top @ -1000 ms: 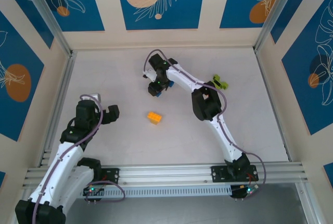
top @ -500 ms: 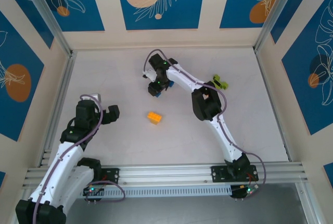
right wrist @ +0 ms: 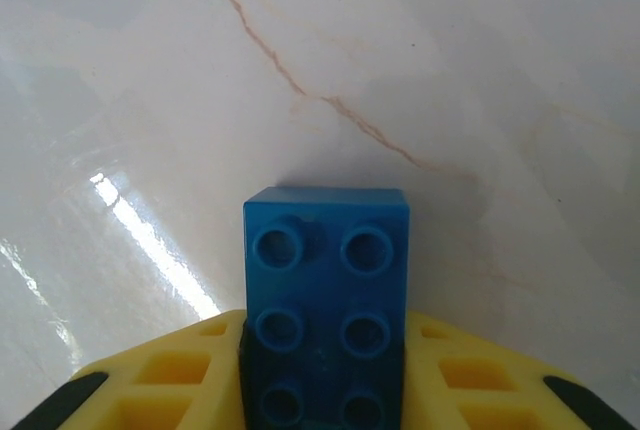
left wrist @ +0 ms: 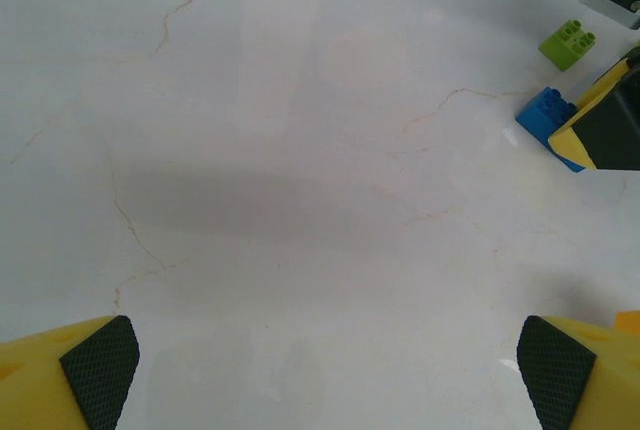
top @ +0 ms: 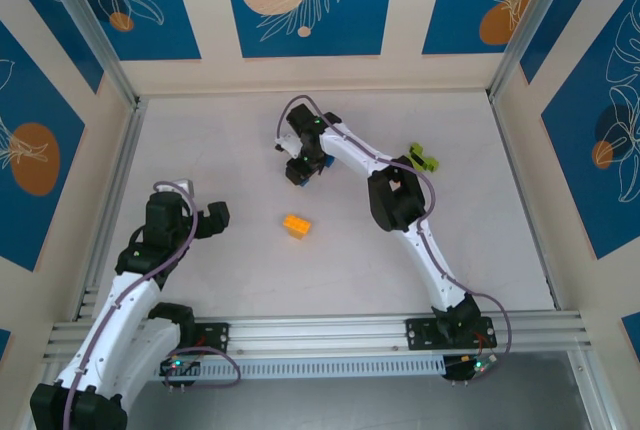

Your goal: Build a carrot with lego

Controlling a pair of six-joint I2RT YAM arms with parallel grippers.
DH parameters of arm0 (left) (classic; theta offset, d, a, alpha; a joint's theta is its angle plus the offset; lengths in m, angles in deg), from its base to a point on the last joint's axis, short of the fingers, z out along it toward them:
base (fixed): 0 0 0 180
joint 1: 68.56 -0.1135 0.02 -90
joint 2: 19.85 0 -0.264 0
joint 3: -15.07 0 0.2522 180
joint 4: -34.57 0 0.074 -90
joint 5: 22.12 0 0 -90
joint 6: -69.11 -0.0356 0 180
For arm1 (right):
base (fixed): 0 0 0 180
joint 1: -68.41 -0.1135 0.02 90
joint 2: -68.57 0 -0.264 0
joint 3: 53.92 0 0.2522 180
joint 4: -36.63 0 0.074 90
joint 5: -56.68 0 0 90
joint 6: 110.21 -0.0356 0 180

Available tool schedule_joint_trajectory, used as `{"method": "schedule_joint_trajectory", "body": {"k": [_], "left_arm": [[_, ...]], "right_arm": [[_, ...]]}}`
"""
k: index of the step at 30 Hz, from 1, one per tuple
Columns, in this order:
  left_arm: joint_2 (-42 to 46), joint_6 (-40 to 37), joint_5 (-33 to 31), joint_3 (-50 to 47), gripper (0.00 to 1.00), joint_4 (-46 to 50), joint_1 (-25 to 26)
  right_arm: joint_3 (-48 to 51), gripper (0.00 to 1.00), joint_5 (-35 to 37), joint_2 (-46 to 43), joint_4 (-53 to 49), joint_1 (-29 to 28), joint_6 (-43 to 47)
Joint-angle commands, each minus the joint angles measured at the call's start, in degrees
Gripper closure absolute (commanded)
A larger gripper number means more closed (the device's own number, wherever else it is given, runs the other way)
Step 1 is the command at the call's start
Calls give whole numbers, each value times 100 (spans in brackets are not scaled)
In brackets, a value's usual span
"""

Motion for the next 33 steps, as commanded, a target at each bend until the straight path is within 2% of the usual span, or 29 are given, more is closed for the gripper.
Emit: {"method": "schedule_joint_trajectory", "body": {"k": [1, 8, 14, 23, 33], "left_arm": [[42, -71, 153, -57, 0, -119, -104], [96, -54, 203, -78, 0, -130, -111], [87, -54, 238, -77, 0, -150, -105], [70, -63, 262, -68, 0, -159, -104], [34, -76, 240, -68, 0, -165, -112]], "right_arm": [[561, 70, -18, -675, -214, -122, -35], [2542, 70, 126, -2507, 110, -424, -252], [3520, 70, -29, -3405, 289, -780, -522], [3930, 70, -505, -3340, 476, -991, -254], [3693, 71, -729, -2992, 451, -920, -10]]}}
